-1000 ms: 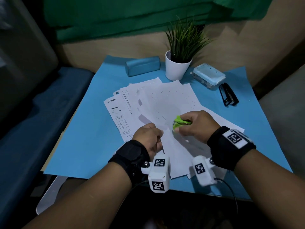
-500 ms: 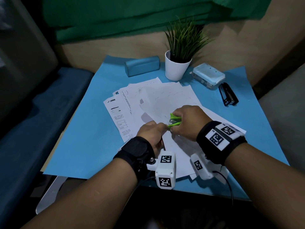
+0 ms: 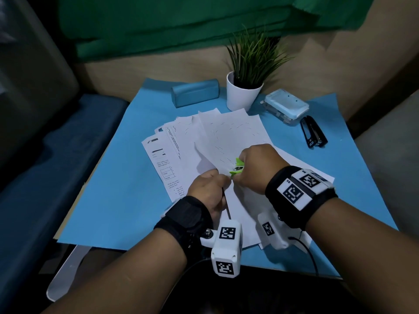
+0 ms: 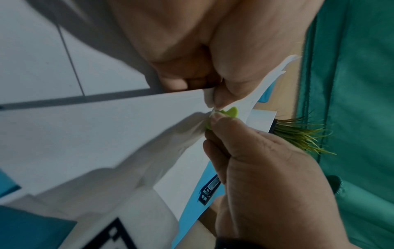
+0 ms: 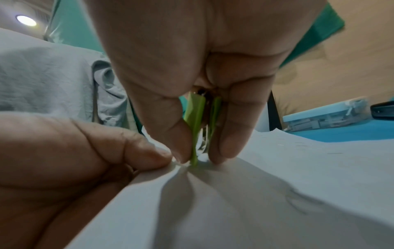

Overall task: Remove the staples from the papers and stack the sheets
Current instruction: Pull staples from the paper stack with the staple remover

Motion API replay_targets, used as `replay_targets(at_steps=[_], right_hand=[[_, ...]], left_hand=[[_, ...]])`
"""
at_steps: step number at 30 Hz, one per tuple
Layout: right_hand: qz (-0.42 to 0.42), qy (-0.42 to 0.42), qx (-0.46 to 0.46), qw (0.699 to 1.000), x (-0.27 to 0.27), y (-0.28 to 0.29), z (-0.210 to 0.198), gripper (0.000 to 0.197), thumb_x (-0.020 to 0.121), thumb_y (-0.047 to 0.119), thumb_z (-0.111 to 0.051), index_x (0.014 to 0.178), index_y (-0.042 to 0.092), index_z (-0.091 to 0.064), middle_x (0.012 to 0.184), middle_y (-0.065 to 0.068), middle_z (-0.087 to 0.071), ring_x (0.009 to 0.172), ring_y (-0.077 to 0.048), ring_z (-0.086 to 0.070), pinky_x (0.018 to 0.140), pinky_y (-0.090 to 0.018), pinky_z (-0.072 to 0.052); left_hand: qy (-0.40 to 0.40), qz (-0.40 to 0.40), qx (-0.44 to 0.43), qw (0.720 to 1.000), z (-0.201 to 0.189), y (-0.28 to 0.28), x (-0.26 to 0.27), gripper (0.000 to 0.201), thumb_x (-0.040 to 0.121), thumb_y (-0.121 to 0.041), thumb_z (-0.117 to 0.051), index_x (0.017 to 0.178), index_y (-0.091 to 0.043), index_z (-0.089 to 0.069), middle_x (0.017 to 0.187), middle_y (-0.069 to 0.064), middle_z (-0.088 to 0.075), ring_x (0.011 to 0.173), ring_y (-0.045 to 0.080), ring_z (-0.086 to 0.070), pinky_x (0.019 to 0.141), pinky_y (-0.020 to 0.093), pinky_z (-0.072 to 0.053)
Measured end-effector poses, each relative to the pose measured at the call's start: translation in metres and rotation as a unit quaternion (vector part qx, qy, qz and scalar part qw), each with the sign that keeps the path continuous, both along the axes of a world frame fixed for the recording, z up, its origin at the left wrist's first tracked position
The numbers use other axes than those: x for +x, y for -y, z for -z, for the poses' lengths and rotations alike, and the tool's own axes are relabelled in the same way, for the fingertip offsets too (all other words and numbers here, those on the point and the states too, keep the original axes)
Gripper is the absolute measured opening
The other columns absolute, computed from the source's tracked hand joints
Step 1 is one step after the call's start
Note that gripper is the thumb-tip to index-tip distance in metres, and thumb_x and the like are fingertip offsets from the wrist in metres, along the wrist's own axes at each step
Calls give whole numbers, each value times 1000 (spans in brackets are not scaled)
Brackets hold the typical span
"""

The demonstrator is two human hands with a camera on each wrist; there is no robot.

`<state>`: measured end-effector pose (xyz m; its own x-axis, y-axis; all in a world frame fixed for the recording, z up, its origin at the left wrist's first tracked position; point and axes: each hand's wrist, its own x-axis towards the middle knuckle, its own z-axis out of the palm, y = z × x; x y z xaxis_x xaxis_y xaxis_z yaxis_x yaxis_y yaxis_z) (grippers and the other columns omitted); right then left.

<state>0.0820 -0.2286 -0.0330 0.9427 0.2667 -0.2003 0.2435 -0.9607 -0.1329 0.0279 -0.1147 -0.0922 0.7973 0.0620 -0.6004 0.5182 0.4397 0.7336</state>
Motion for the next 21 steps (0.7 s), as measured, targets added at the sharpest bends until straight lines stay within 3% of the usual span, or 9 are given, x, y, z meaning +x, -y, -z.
replay_targets(at_steps=[5, 11, 15, 18, 21], right_hand=[[15, -2, 15, 1000, -2, 0, -1, 30, 74, 32, -72, 62, 18, -49, 65, -1, -53, 70, -22, -53, 48, -24, -30], [10, -9, 47, 999, -3, 5, 1, 26, 76, 35, -73, 83, 10, -68, 82, -6, -66, 83, -25, -60, 68, -29, -47], [38, -38, 105, 993, -1, 12, 9, 24, 73, 32, -78, 92, 18, -73, 80, 4, -62, 81, -16, -56, 68, -23, -40], [108, -118, 220, 962, 3, 19, 15, 19, 64, 19, -83, 76, 8, -73, 67, -3, -69, 64, -21, -63, 64, -32, -53], [197, -194, 373, 886, 2, 28, 18, 17, 67, 0, -81, 76, -6, -68, 67, -16, -67, 55, -21, -63, 62, -35, -57]], left_hand=[[20, 13, 2, 1000, -2, 0, -3, 58, 87, 8, -52, 35, -18, -45, 48, 2, -30, 47, 15, -21, 59, 42, -9], [14, -6, 13, 1000, 2, 1, -3, 49, 82, 6, -56, 42, -20, -44, 61, 8, -30, 49, 17, -23, 55, 42, -11], [-25, -20, -15, 999, 1, -1, -6, 53, 85, 3, -58, 40, -21, -43, 57, 5, -30, 51, 16, -22, 60, 43, -12], [-52, -28, -23, 998, 2, -2, -4, 58, 87, 6, -58, 41, -20, -34, 52, 1, -24, 49, 16, -19, 62, 42, -12], [-76, -41, -25, 996, 1, -2, -2, 54, 87, 9, -57, 47, -19, -33, 53, 2, -25, 47, 17, -23, 58, 33, -24]])
